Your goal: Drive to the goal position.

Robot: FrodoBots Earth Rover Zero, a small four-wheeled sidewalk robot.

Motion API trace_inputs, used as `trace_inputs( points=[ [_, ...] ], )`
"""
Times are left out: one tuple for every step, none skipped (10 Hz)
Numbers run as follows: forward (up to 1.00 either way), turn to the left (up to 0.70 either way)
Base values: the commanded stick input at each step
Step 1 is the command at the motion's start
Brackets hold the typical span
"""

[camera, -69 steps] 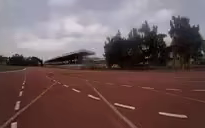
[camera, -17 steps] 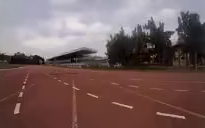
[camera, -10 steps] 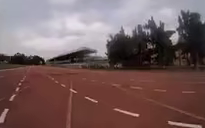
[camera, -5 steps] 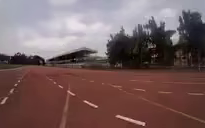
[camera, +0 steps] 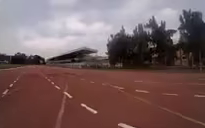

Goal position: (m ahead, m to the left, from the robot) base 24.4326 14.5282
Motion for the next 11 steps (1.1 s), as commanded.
trace_inputs(
  points=[
    [0.45,0.0],
    [0.45,0.0],
    [0.45,0.0],
    [0.45,0.0],
    [0.45,0.0],
    [0.45,0.0],
    [0.45,0.0],
    [0.45,0.0],
    [0.45,0.0],
    [0.45,0.0],
    [0.45,0.0]
  ],
)
